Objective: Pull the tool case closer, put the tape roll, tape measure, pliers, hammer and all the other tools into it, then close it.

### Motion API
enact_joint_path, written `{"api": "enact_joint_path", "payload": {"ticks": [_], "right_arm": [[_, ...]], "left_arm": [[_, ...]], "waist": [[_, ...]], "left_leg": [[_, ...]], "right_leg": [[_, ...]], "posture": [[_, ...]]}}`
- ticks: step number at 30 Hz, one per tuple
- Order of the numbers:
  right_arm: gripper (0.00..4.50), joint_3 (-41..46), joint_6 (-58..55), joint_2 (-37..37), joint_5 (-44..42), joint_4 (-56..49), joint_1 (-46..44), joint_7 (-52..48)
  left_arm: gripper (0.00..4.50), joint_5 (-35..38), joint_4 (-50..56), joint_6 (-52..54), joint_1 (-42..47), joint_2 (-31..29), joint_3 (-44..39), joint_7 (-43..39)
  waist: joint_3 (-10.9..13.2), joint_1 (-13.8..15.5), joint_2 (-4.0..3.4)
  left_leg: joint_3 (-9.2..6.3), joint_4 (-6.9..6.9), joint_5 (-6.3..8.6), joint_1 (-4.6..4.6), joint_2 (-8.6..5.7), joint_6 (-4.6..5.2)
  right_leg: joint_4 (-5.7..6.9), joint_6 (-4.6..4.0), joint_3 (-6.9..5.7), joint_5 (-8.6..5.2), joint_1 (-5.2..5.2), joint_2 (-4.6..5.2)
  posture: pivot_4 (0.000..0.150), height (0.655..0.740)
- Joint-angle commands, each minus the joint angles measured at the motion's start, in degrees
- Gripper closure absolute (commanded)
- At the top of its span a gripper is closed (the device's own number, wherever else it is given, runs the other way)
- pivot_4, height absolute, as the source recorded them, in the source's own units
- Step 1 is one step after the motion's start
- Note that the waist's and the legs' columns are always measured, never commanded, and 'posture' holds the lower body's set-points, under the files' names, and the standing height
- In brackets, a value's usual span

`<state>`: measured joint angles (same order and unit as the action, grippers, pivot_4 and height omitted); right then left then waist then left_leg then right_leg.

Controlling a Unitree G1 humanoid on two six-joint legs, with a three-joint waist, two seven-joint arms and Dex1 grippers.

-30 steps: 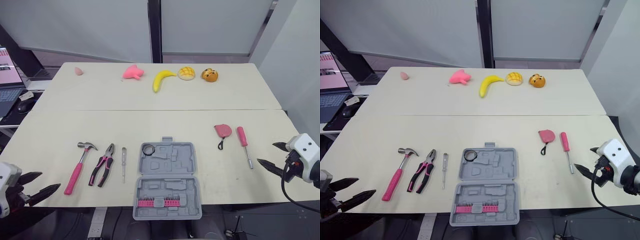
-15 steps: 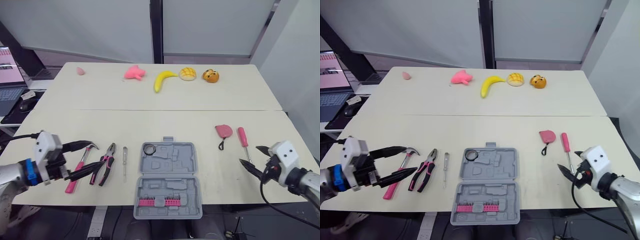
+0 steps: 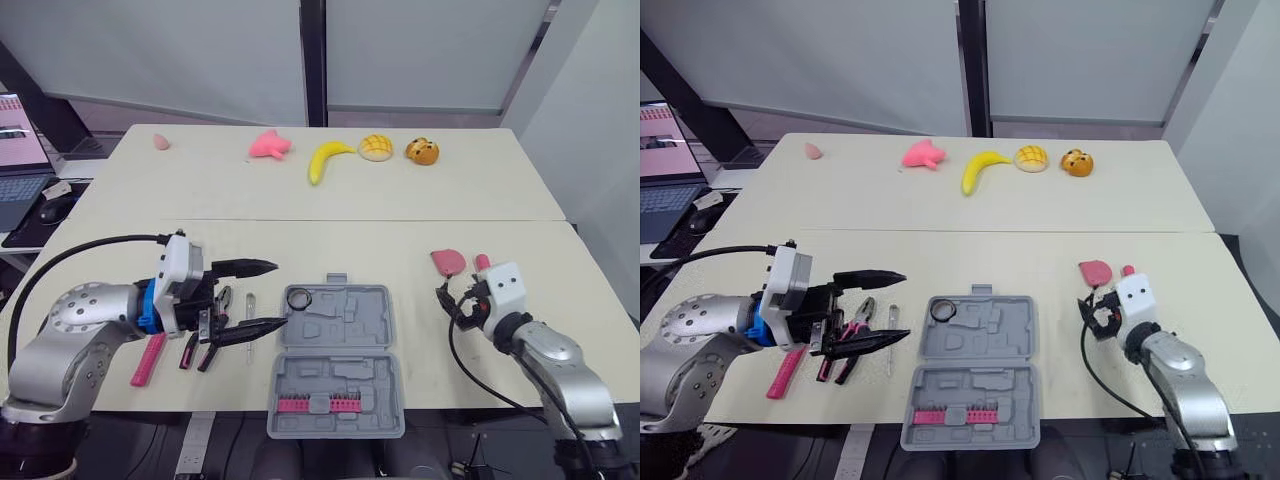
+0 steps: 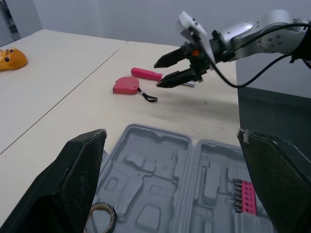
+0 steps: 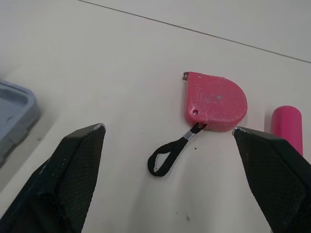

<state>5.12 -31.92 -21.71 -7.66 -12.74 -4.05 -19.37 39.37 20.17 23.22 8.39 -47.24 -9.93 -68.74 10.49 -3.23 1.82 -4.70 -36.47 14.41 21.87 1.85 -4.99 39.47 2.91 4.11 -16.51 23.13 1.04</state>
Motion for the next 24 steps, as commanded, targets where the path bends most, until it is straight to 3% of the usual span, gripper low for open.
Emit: {"api": "enact_joint_path", "payload": {"ticks": [1, 20, 24], "right_arm": [[0.03, 0.07, 1.35, 2.11, 1.22, 2.58, -2.65, 3.56], [0.03, 0.11, 10.31, 8.84, 4.71, 23.31, -12.06, 11.74], [0.96, 0.61, 10.63, 9.85, 4.74, 24.45, -12.22, 13.49]], "left_arm": [[0.00, 1.04, 1.92, 0.09, 2.10, 0.47, 1.30, -0.40], [0.00, -2.37, 0.38, -1.03, 6.83, 3.06, 6.04, -0.38], [0.00, -2.69, 0.63, -0.90, 7.27, 3.61, 6.46, -0.19]], "waist": [[0.00, -0.01, 0.00], [0.02, -0.16, -0.03], [0.02, -0.15, -0.03]], "left_leg": [[0.00, 0.00, 0.00, 0.00, 0.00, 0.00], [-0.02, -0.06, 0.00, 0.00, 0.00, 0.00], [-0.02, -0.08, 0.00, 0.01, 0.00, 0.00]], "right_leg": [[0.00, 0.00, -0.01, 0.00, 0.00, 0.00], [0.12, 0.00, 0.00, 0.01, 0.04, -0.01], [0.13, 0.00, 0.00, 0.01, 0.03, 0.00]], "posture": [[0.150, 0.7255], [0.150, 0.7255], [0.150, 0.7255]]}}
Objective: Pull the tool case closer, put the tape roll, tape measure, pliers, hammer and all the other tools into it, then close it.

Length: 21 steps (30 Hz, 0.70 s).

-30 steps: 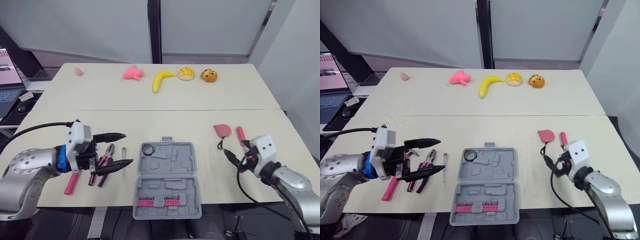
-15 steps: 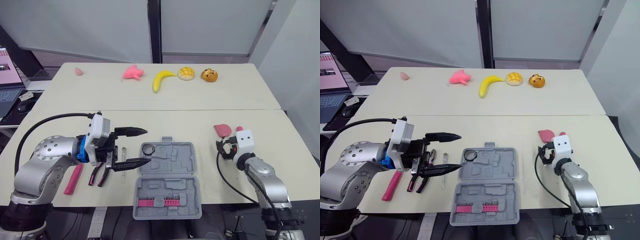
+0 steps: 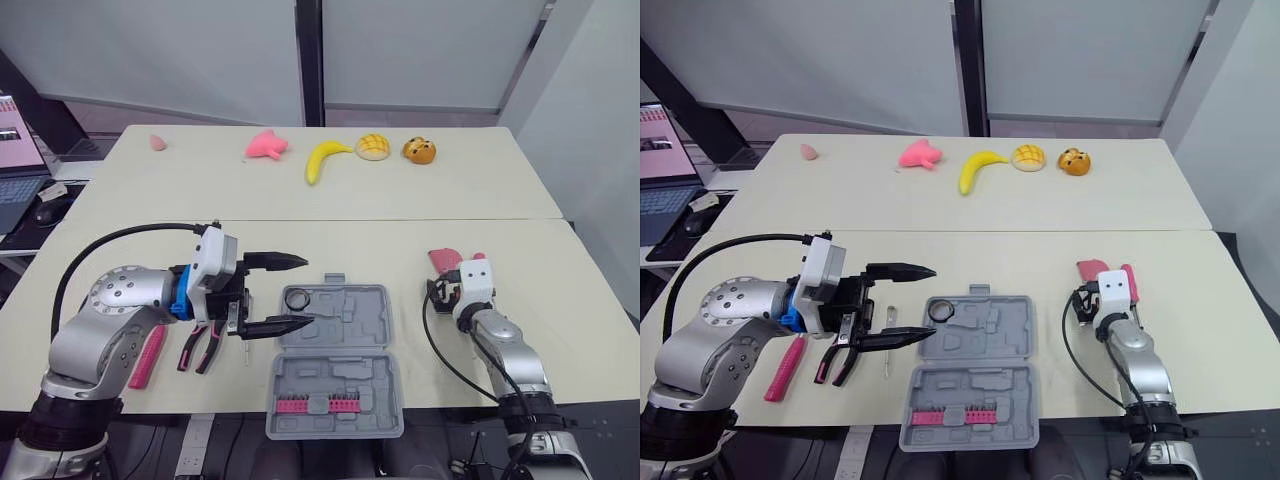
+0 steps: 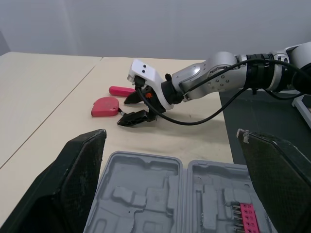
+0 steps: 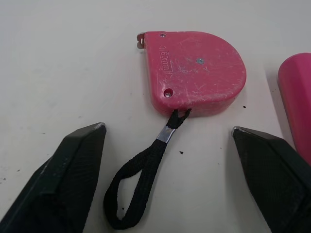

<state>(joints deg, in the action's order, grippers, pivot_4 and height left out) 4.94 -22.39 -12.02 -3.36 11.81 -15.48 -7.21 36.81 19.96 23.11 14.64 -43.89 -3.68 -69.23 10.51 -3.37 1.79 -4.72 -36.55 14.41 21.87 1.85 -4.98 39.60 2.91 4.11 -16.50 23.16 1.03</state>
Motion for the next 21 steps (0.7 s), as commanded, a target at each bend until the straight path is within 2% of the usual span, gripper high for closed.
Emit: {"api": "enact_joint_path", "payload": {"ticks": [1, 3, 6, 17, 21], "right_arm": [[1.34, 0.63, 1.21, 0.25, 0.46, 0.12, -0.81, 1.35], [1.97, 0.32, 1.39, 0.37, 0.63, 0.48, -0.88, 1.46], [2.66, 0.36, 1.35, 0.55, 0.76, 0.80, -1.02, 2.01], [4.46, 0.51, 0.80, 0.65, 0.32, 0.65, -0.80, 2.28], [4.49, -0.35, -0.75, -0.03, -0.15, -1.63, 0.39, 0.12]], "left_arm": [[0.00, -0.23, 0.82, -0.78, 1.09, 0.38, 0.30, 0.32], [0.00, -0.42, 0.76, -0.81, 1.23, 0.56, 0.49, 0.32], [0.00, -0.82, 0.41, -0.98, 1.60, 0.89, 0.91, 0.45], [0.00, -2.27, -0.06, -1.33, 1.93, 1.74, 1.36, 0.31], [0.00, -2.64, 0.23, -1.58, 1.30, 1.54, 1.44, 0.01]], "waist": [[0.00, 0.00, 0.00], [0.00, -0.01, 0.00], [0.00, -0.01, 0.00], [0.00, -0.02, 0.00], [0.00, -0.02, 0.00]], "left_leg": [[0.00, -0.01, 0.00, 0.00, 0.00, 0.00], [0.00, -0.05, 0.00, 0.00, 0.00, 0.00], [0.00, -0.06, 0.00, 0.00, 0.00, 0.00], [-0.01, -0.07, 0.00, 0.00, 0.00, 0.00], [-0.01, -0.07, 0.00, 0.00, 0.00, 0.00]], "right_leg": [[0.02, 0.00, 0.00, 0.00, 0.00, 0.00], [0.04, 0.00, 0.00, 0.00, 0.00, 0.00], [0.04, 0.00, 0.00, 0.00, 0.00, 0.00], [0.05, 0.00, 0.00, 0.00, 0.00, 0.00], [0.05, 0.00, 0.00, 0.00, 0.00, -0.01]], "posture": [[0.150, 0.7255], [0.150, 0.7255], [0.150, 0.7255], [0.150, 0.7255], [0.150, 0.7255]]}}
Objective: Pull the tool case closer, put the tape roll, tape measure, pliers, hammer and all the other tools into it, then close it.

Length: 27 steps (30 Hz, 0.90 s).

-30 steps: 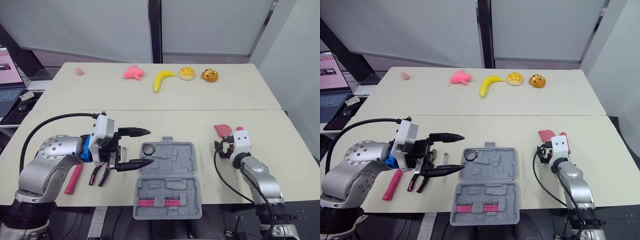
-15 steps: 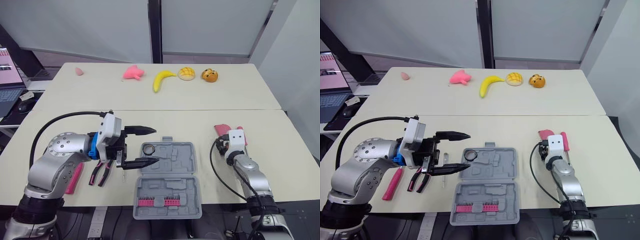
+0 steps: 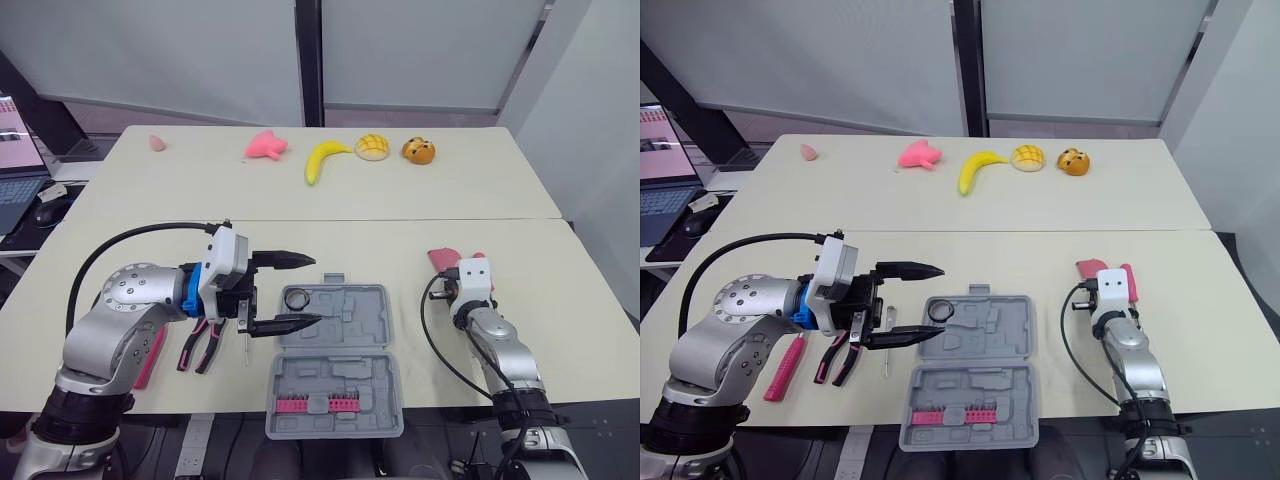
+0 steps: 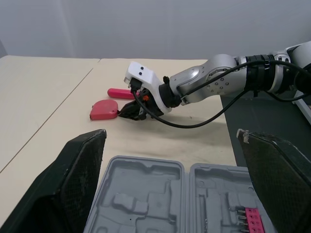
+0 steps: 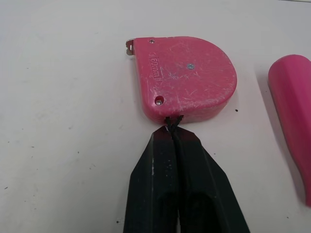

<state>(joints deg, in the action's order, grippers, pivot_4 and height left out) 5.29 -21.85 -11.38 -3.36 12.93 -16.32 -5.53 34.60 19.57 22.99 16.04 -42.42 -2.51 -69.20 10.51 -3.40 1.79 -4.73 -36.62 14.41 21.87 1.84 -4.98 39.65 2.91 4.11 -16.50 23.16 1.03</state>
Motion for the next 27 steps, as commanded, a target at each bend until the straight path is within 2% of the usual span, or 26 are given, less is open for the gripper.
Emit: {"api": "enact_joint_path", "payload": {"ticks": [1, 13, 20, 27], "right_arm": [[4.49, -1.09, -2.15, -1.13, -0.40, -3.89, 1.80, -2.75], [4.49, -5.19, -18.19, -9.17, -5.23, -26.15, 13.89, -15.58], [4.49, -6.26, -22.08, -12.46, -5.55, -36.82, 23.86, -16.56], [4.49, -7.66, -24.47, -13.13, -7.34, -44.70, 33.19, -16.98]], "left_arm": [[0.00, -0.67, 0.67, -1.72, -0.34, -0.14, 0.34, -0.31], [0.00, -2.54, 2.18, -4.67, -5.24, -2.12, 0.05, -3.07], [0.00, -5.86, 2.80, -10.77, -10.11, -4.33, 0.49, -6.65], [0.00, -5.26, 3.24, -12.12, -12.11, -4.83, -0.20, -7.01]], "waist": [[0.00, 0.01, 0.00], [0.01, 0.13, -0.02], [0.00, 0.17, -0.02], [-0.03, 0.31, 0.01]], "left_leg": [[0.00, 0.00, 0.00, 0.00, 0.00, 0.00], [-0.01, 0.00, 0.00, 0.02, 0.00, 0.00], [-0.02, 0.01, 0.01, 0.04, 0.00, 0.00], [-0.02, 0.00, 0.01, 0.05, 0.01, 0.00]], "right_leg": [[0.00, 0.00, 0.00, 0.00, 0.00, 0.00], [-0.04, 0.02, 0.00, -0.02, 0.00, 0.00], [-0.13, 0.04, 0.00, -0.03, -0.01, 0.00], [-0.18, 0.29, 0.00, -0.18, -0.03, 0.00]], "posture": [[0.150, 0.7255], [0.150, 0.7255], [0.150, 0.7255], [0.150, 0.7255]]}}
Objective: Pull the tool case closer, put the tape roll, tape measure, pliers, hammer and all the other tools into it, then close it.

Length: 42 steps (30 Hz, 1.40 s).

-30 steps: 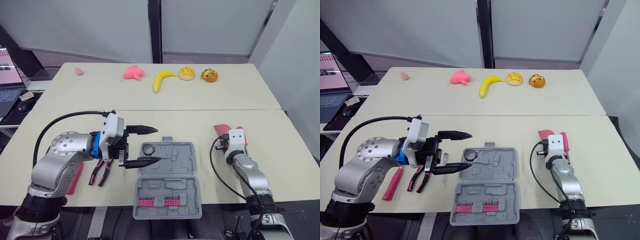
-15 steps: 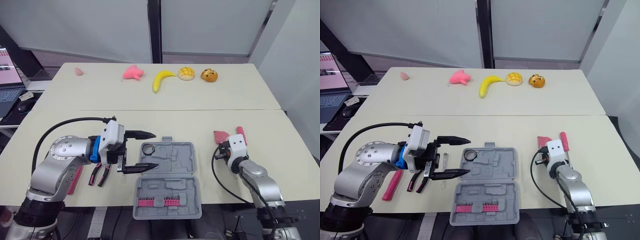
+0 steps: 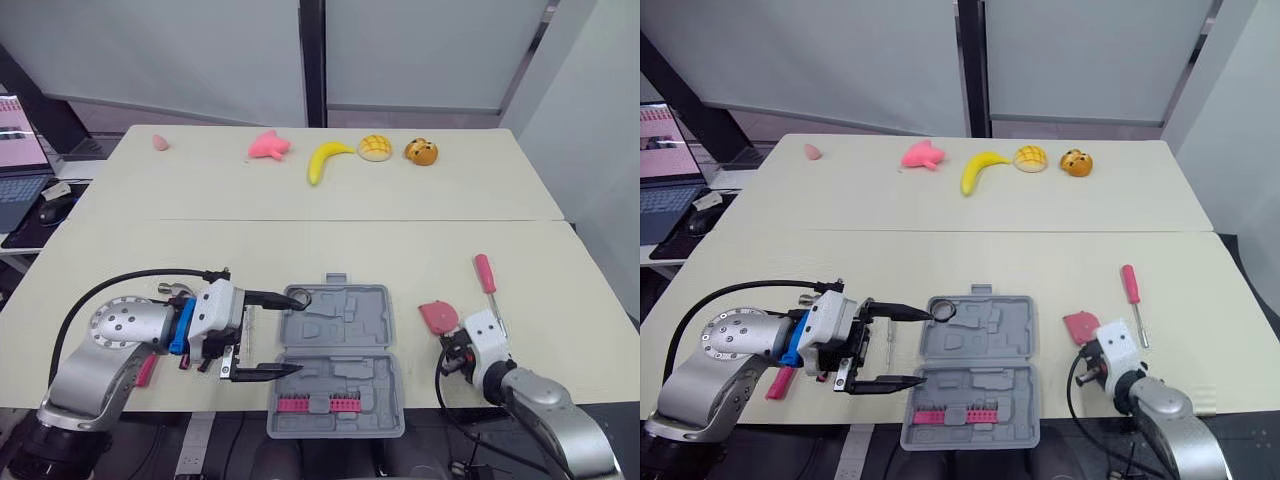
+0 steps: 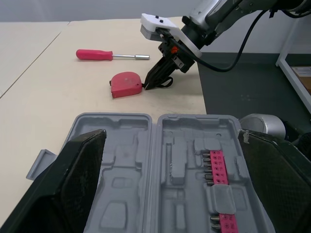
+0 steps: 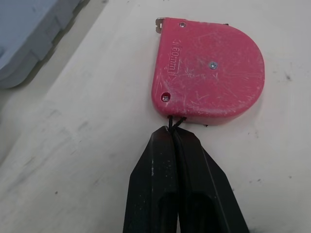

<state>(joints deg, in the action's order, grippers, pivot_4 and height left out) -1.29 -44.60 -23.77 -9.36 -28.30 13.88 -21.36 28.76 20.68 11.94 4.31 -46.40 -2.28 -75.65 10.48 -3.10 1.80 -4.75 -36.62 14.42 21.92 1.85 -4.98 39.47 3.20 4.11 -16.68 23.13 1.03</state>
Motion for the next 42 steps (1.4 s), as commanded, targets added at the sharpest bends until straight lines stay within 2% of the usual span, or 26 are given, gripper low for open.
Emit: {"api": "enact_joint_path", "payload": {"ticks": [1, 23, 42], "right_arm": [[4.49, -1.48, -2.29, -1.02, -1.62, -4.74, 4.08, -1.35], [4.49, -4.38, -5.72, -5.42, -5.29, -12.02, 11.80, -3.39], [4.49, -2.77, -10.17, -4.19, -8.88, -14.47, 12.01, -2.05]], "left_arm": [[0.00, 0.80, 2.23, -1.07, -0.49, -0.85, -0.47, -0.58], [0.00, -0.11, 2.51, -1.76, -0.39, -0.87, 1.04, -1.40], [0.00, 1.73, 1.62, -1.83, -0.20, -1.53, 1.10, -3.55]], "waist": [[0.00, 0.03, 0.00], [-0.03, 0.19, 0.05], [-0.04, 0.21, 0.06]], "left_leg": [[0.00, 0.01, 0.00, 0.00, 0.00, 0.00], [-0.01, 0.01, 0.00, 0.02, 0.02, 0.00], [0.00, 0.01, 0.00, 0.02, 0.02, 0.00]], "right_leg": [[-0.01, 0.00, 0.00, 0.00, 0.00, 0.00], [-0.08, 0.02, -0.03, -0.02, -0.01, 0.00], [-0.08, 0.02, -0.02, -0.02, -0.01, 0.00]], "posture": [[0.150, 0.7255], [0.150, 0.7255], [0.150, 0.7255]]}}
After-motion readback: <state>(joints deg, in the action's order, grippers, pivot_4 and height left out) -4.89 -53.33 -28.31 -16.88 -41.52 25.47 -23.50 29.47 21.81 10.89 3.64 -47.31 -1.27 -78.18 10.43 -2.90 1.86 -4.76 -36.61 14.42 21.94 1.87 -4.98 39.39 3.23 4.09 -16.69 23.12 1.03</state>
